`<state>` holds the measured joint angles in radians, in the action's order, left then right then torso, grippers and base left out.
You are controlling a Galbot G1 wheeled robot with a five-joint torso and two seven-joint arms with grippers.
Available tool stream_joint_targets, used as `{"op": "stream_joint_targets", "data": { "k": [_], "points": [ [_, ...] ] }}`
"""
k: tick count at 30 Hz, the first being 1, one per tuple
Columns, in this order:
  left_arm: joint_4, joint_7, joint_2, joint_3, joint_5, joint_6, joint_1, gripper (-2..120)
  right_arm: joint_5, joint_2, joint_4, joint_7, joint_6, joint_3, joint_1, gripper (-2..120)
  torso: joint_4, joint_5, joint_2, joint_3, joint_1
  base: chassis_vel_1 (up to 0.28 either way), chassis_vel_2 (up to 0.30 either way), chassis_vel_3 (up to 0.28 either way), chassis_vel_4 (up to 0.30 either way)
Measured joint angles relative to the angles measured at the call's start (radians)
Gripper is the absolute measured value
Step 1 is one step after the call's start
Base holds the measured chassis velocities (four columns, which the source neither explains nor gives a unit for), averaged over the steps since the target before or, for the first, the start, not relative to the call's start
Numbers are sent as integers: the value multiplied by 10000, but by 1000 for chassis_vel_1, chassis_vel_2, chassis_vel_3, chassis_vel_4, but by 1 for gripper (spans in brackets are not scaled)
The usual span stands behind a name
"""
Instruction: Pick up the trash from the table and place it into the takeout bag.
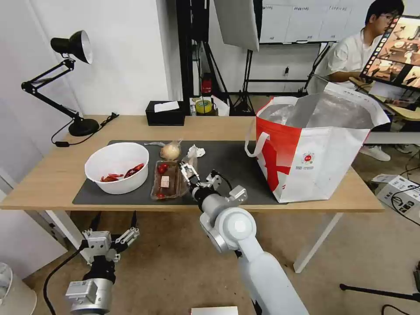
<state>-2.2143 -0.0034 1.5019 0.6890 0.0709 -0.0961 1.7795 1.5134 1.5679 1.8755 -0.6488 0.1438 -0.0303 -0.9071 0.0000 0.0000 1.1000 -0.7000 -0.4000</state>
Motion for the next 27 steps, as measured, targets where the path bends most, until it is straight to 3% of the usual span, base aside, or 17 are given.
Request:
{"op": "stream_joint_targets", "data": {
  "k": [12, 27],
  "points": [
    [-39, -5, 62, 144, 35, 0, -7, 100, 655, 19, -1118, -1437, 1149, -846, 1401, 100, 1, -1, 0, 0, 0, 0, 0, 0, 0],
    [-84, -7, 20, 300, 191, 0, -30, 100, 528, -162, -781, -823, 1175, -682, 1420, 100, 0, 0, 0, 0, 1, 0, 0, 0, 0]
  ]
}}
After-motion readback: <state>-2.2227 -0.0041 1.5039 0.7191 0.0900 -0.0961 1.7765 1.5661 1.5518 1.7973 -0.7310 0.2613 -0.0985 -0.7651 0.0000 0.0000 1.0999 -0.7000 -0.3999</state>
